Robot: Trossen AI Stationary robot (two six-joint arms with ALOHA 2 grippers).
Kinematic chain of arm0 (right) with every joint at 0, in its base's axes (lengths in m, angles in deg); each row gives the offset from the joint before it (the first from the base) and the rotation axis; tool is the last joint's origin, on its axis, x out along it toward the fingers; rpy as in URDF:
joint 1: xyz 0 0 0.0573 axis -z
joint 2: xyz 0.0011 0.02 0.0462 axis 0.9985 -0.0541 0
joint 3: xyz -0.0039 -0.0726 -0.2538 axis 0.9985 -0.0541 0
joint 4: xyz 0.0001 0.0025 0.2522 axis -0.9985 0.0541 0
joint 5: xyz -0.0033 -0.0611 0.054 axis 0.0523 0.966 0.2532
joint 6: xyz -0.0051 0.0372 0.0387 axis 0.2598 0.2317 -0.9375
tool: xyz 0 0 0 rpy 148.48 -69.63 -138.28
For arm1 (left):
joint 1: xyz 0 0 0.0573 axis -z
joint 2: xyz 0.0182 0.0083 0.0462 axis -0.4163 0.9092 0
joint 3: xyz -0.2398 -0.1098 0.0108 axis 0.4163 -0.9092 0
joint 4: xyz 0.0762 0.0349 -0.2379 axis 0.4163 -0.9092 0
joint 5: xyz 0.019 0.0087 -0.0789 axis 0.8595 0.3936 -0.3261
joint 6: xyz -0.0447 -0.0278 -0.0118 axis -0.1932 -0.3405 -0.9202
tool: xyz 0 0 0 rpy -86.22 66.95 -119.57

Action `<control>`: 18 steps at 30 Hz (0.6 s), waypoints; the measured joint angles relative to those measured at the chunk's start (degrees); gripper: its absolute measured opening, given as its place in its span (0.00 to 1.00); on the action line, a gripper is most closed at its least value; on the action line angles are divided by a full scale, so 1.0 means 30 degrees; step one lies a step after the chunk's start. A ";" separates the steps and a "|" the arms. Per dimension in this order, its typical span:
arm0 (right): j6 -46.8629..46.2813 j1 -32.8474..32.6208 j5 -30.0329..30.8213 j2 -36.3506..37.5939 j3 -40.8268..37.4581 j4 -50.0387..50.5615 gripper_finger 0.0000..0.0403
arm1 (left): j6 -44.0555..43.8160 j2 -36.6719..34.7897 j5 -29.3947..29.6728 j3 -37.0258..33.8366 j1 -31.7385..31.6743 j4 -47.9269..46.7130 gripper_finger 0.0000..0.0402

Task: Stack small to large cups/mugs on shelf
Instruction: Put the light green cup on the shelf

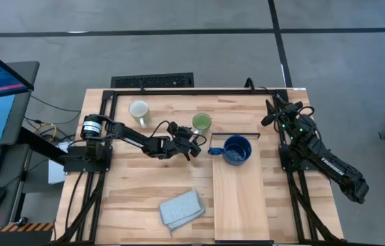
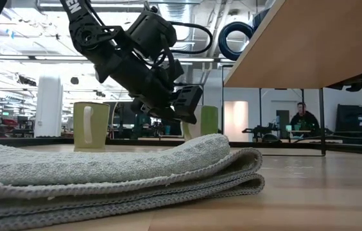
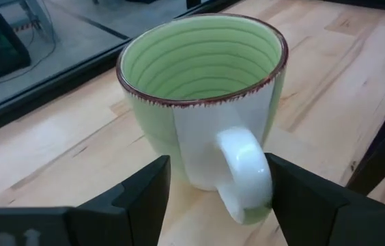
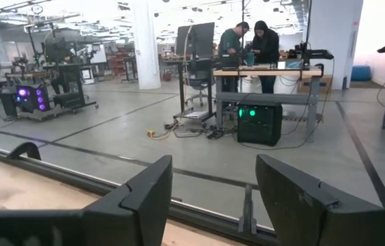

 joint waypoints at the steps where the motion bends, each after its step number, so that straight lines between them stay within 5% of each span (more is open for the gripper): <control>1: -0.0005 0.0000 0.0005 0.0000 0.0000 0.0000 0.58 | 0.0000 0.0000 -0.0171 0.0000 -0.0046 -0.0027 0.53; 18: -0.0007 0.0000 0.0000 0.0000 0.0000 0.0000 0.58 | 0.1052 -0.0007 -0.1548 -0.0015 -0.0194 -0.0004 0.11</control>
